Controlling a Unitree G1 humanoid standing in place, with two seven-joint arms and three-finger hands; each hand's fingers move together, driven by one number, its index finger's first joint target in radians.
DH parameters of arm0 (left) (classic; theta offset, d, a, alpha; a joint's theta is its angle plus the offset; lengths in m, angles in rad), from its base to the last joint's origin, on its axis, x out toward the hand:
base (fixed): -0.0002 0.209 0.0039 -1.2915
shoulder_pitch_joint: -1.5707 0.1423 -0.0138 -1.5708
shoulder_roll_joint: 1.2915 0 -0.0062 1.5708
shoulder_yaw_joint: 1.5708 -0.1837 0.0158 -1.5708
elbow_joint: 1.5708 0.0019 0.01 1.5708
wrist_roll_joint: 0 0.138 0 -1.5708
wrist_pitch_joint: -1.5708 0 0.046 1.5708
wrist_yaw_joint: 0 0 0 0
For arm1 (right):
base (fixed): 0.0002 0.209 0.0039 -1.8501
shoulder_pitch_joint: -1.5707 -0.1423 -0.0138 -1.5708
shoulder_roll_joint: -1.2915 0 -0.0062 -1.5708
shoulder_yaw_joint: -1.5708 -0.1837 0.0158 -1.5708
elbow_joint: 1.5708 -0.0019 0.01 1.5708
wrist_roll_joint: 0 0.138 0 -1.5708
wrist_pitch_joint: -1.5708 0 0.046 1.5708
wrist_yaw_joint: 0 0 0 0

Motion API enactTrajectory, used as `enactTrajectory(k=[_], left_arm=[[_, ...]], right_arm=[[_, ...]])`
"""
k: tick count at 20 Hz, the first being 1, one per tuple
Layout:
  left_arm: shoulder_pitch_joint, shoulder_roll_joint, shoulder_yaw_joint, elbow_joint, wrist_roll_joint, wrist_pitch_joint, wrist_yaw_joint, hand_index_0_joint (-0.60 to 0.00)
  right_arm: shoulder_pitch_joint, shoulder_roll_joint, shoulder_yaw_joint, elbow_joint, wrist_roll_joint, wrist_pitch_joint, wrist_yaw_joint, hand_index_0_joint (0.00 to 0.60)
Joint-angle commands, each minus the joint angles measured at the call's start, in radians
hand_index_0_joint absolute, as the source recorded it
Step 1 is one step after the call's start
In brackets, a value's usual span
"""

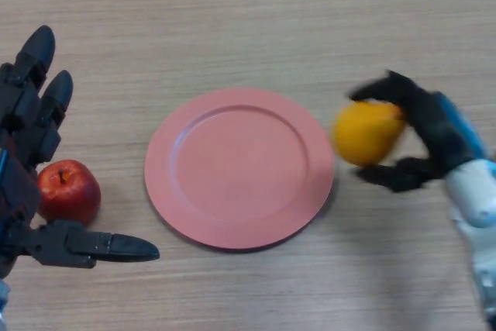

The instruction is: Pick up the yellow pear and place it on the plate

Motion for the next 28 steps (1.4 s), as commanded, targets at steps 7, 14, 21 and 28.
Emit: enactTrajectory(k=[7, 14, 21, 28], left_arm=[[-0.015, 0.029, 0.086, -0.071, -0.063, -0.137, 0.004, 0.000], [0.006, 0.014, 0.114, -0.070, -0.044, -0.154, -0.007, 0.000], [0.002, 0.016, 0.114, -0.061, -0.037, -0.151, -0.007, 0.000], [-0.022, 0.025, 0.086, -0.053, -0.022, -0.149, 0.003, 0.000]], right_arm=[[-0.171, 0.018, 0.309, 0.103, 0.214, -0.039, -0.200, 0.600], [-0.245, 0.018, 0.404, 0.251, 0.187, -0.027, -0.287, 0.600], [-0.270, 0.018, 0.384, 0.238, 0.239, -0.058, -0.327, 0.100], [-0.187, 0.018, 0.184, -0.051, 0.196, 0.044, -0.168, 0.000]])
